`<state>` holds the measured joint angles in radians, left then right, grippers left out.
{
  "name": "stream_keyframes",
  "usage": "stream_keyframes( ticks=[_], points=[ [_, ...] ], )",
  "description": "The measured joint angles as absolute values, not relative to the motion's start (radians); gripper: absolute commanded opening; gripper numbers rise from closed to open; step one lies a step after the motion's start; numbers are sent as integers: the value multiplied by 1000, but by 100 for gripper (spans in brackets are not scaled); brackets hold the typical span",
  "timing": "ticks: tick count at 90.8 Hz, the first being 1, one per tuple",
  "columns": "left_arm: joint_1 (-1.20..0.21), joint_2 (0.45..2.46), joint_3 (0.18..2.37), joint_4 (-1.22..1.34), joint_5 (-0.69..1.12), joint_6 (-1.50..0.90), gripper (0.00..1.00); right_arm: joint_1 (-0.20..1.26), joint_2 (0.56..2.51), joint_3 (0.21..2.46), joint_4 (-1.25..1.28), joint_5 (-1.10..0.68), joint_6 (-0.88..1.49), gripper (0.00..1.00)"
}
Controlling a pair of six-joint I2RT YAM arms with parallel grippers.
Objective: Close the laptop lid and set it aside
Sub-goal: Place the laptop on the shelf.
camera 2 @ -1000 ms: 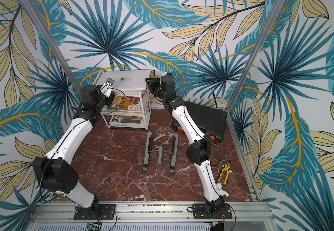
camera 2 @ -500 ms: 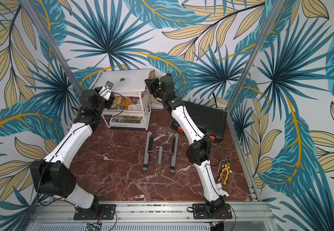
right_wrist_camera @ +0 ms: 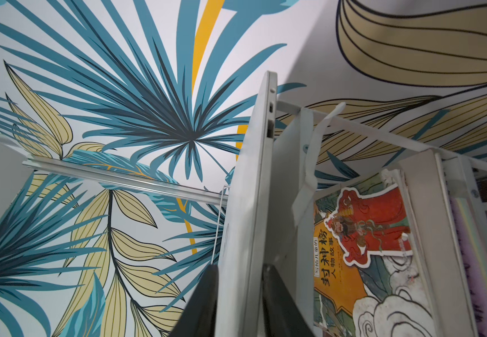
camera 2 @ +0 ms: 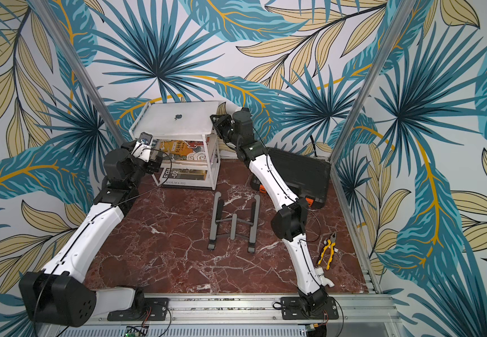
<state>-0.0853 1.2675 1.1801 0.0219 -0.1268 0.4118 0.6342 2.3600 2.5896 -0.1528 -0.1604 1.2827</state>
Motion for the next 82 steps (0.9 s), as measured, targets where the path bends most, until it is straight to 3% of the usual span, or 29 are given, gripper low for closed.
stream_keyframes(
  ticks=[10,19,31,50,82],
  points=[
    [-84,1208,1164,10,-135,362,87,636,2360,2590,-152,-155,1283,31],
    [-72,1182,1164,-9,-142,310,87,638,2360,2590,-146,-154,1282,41],
    [-35,1155,1164,-55,-137,238,87,642,2360,2591,-136,-153,1279,44],
    [-16,1109,1184,-118,-98,167,89,644,2357,2584,-120,-155,1262,58],
    [-15,1065,1184,-139,4,107,94,625,2238,2392,-85,-176,1224,80]
  ],
)
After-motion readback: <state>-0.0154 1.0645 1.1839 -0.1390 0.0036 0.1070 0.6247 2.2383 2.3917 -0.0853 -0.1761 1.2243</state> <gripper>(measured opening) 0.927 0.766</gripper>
